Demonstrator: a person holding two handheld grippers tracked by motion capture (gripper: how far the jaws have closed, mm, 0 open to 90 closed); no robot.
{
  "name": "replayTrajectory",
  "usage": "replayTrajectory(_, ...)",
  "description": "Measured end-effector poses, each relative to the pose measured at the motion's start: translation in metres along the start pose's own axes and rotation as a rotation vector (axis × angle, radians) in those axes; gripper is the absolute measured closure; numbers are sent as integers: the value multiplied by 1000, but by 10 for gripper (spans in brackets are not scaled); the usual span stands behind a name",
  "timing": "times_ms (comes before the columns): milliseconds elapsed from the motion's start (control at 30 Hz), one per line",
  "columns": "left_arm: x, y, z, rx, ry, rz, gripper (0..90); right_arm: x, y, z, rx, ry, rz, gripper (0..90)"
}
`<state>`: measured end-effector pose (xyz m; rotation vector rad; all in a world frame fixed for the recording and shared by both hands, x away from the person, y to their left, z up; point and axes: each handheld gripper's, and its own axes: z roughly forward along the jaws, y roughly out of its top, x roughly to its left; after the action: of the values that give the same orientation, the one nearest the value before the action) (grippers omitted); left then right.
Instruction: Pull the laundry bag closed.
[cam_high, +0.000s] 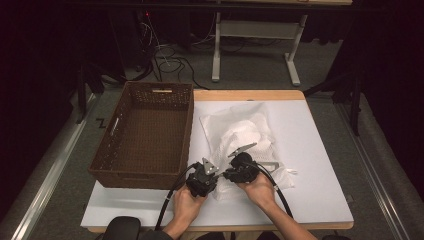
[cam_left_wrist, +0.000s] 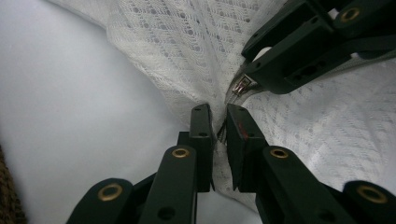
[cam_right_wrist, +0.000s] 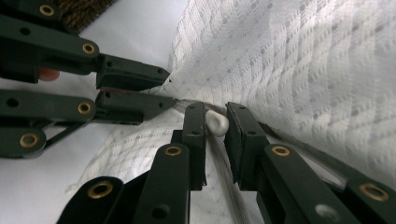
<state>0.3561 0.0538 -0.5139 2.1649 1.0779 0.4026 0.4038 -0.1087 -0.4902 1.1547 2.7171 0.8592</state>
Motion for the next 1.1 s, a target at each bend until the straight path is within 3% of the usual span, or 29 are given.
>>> replayTrajectory(333,1,0,1,-11,2,-3,765,3,2,6,18,-3,-30,873)
replayTrajectory(433,2,1,2,-13,8,-18,692,3,2,5,17,-5,-39,875)
replayTrajectory(500,3,1,3,-13,-11,-31,625,3,1,5,18,-6,-46,875)
replayTrajectory(633,0,2,5,-23,7,-13,566,3,1,5,14,-3,-40,876)
replayTrajectory(700,0,2,6,-27,2,-14,592,3,1,4,15,-5,-43,876)
replayTrajectory(900,-4,2,7,-32,-9,27,802,3,0,3,7,-4,-38,876)
replayTrajectory(1100,-3,3,6,-24,-18,29,843,3,-1,2,0,-7,-52,876)
